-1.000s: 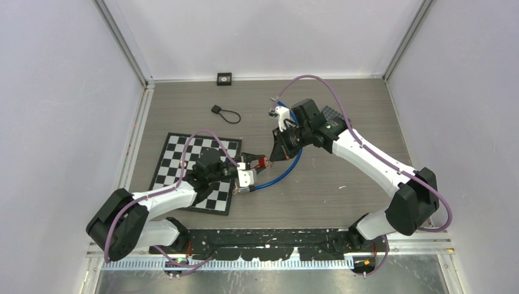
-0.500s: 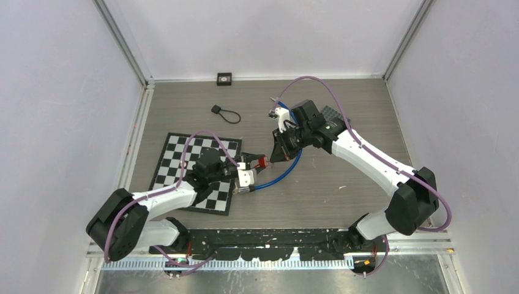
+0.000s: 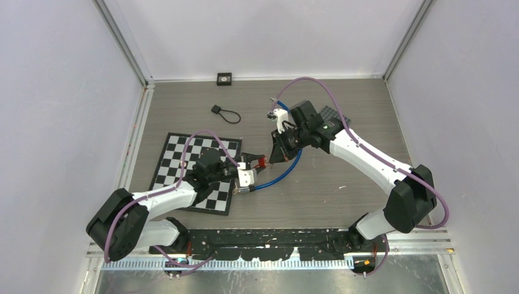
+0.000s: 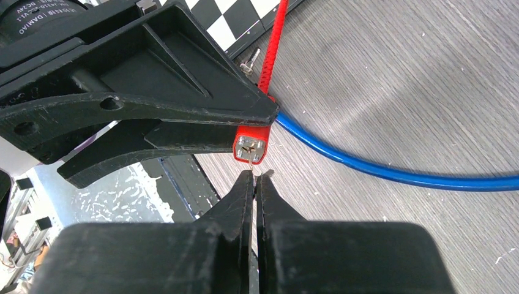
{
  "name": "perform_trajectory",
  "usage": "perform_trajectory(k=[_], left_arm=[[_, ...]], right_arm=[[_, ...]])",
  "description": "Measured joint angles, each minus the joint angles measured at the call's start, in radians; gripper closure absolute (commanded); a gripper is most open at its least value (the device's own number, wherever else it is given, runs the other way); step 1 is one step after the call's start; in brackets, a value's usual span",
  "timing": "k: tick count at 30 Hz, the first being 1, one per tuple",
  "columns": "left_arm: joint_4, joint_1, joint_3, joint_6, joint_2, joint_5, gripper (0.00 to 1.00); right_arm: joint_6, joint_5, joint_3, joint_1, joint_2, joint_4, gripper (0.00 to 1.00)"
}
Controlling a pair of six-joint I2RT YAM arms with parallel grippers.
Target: Unlock with the key
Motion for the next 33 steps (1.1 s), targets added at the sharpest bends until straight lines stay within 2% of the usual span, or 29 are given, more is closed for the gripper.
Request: perform_trajectory(k=[9,33], left_arm=[[-0.046,-0.002,0.012,0.01,0.0,-0.01,1.0],[-0.288,-0.065,0.09,0.111,0.023,-0.192,1.0]], right_arm=[[0.018,0.013,0.0,0.002,0.012,0.005,1.0],[0.104,0.015,0.016,-0.004,0.126,0.02,1.0]])
